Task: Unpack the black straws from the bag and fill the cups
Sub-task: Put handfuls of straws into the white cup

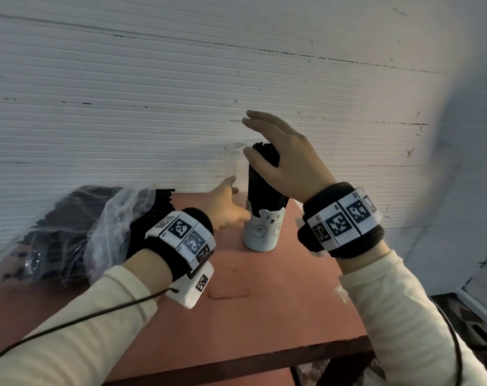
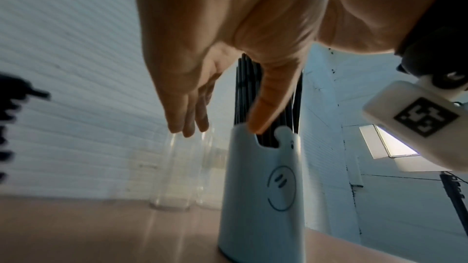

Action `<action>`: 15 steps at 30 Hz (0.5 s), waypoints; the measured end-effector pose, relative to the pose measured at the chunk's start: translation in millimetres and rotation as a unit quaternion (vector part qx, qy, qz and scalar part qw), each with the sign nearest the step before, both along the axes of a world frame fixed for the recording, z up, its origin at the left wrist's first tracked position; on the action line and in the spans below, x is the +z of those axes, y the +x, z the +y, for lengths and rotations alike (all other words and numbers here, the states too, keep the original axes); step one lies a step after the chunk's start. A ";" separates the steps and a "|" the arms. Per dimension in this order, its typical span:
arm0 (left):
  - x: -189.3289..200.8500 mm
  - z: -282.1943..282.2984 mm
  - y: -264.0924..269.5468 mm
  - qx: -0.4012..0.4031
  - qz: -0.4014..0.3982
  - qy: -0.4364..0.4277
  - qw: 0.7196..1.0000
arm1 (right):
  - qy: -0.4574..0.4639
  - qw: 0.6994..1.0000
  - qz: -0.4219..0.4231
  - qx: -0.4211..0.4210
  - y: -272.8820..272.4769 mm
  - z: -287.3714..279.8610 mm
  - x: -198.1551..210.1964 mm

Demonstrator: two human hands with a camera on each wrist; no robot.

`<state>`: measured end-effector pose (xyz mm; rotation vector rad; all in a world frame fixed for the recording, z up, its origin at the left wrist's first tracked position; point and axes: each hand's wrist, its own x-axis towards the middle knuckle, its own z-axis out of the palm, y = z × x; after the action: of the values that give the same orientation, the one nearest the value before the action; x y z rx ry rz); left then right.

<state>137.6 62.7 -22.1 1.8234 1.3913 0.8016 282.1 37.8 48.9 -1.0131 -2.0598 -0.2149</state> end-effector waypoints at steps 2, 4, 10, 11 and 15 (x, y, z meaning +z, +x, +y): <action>3.8 -9.1 -20.0 0.048 -0.016 0.078 0.996 | 0.014 0.999 0.027 0.023 -11.2 -6.2 -0.9; 9.3 -19.7 -44.9 0.080 -0.020 0.138 0.987 | 0.024 0.997 0.050 0.052 -25.5 -10.8 -6.4; 27.7 -48.3 -121.6 0.198 0.007 0.210 0.957 | -0.198 0.975 -0.016 0.096 -82.3 -16.6 -32.2; 26.8 -51.5 -133.0 0.208 0.006 0.216 0.954 | -0.234 0.965 -0.061 0.103 -92.3 -16.0 -37.2; 15.8 -53.6 -170.7 0.221 0.039 0.169 0.960 | -0.288 0.934 -0.165 0.136 -125.1 -14.2 -48.7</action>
<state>-33.1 9.1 -6.4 1.8260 1.8401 1.2742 157.0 23.6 0.3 -1.0593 -2.6246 0.4162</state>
